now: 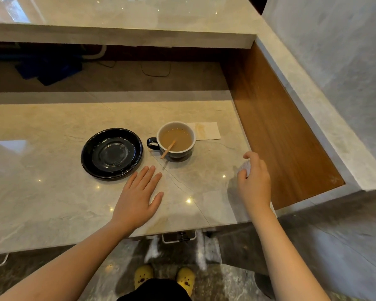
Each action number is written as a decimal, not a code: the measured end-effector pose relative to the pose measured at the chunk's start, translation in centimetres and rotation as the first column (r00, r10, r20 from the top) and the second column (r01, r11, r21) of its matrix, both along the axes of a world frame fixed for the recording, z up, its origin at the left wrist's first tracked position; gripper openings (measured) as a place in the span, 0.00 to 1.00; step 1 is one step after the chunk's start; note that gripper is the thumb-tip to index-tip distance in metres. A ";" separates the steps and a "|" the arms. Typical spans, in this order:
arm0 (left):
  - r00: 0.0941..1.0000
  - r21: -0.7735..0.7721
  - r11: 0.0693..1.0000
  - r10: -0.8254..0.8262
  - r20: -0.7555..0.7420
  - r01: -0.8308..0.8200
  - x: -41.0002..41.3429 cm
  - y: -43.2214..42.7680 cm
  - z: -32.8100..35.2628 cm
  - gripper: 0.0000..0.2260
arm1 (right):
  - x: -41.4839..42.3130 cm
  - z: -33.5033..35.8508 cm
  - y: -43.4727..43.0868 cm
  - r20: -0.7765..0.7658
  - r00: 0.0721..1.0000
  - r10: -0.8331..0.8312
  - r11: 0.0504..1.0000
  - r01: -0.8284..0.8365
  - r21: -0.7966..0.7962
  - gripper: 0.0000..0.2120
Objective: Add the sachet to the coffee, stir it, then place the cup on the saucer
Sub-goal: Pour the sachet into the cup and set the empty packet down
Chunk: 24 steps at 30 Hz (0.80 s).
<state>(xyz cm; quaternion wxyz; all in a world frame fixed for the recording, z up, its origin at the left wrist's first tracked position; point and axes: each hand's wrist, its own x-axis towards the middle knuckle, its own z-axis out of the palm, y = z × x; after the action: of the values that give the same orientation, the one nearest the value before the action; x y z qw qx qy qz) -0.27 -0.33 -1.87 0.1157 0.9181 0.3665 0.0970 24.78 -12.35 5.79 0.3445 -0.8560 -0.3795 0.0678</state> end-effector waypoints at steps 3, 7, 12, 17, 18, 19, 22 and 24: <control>1.000 0.000 1.000 -0.004 0.002 0.004 -0.1 0.0 0.0 0.26 | 0.3 0.1 -0.5 -0.043 0.999 0.002 0.997 -0.006 -0.080 0.06; 1.000 -0.010 1.000 -0.001 -0.001 0.001 0.0 0.0 -0.1 0.27 | 1.0 0.8 -0.9 -0.225 0.974 0.026 0.985 -0.064 -0.162 0.15; 1.000 -0.018 1.000 0.000 -0.007 0.000 -0.1 -0.1 0.0 0.28 | 2.2 0.9 -1.2 -0.240 0.969 0.058 0.973 -0.108 -0.202 0.14; 1.000 -0.015 1.000 0.000 -0.014 0.000 0.0 0.0 0.1 0.28 | 2.8 1.1 -0.8 0.004 0.984 0.178 0.963 -0.173 -0.209 0.09; 1.000 -0.018 1.000 0.002 -0.014 -0.002 0.0 -0.1 0.1 0.28 | 3.1 1.0 -0.6 0.025 0.982 0.188 0.956 -0.177 -0.234 0.09; 1.000 -0.021 1.000 0.004 -0.013 -0.005 0.0 -0.1 0.1 0.28 | 3.4 1.0 -0.4 0.040 0.980 0.196 0.952 -0.180 -0.249 0.09; 1.000 -0.029 1.000 0.008 -0.003 -0.008 0.0 -0.1 0.1 0.27 | 4.4 1.2 0.2 0.073 0.962 0.263 0.932 -0.233 -0.279 0.08; 1.000 -0.029 1.000 0.007 -0.004 -0.007 0.0 -0.1 0.1 0.27 | 4.9 1.7 0.7 0.087 0.939 0.334 0.898 -0.289 -0.331 0.06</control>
<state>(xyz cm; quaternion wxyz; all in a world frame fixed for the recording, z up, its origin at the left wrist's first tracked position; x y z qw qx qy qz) -0.31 -0.41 -1.75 0.1281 0.9153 0.3711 0.0903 29.73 -11.62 7.45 0.1614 -0.8304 -0.5194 0.1207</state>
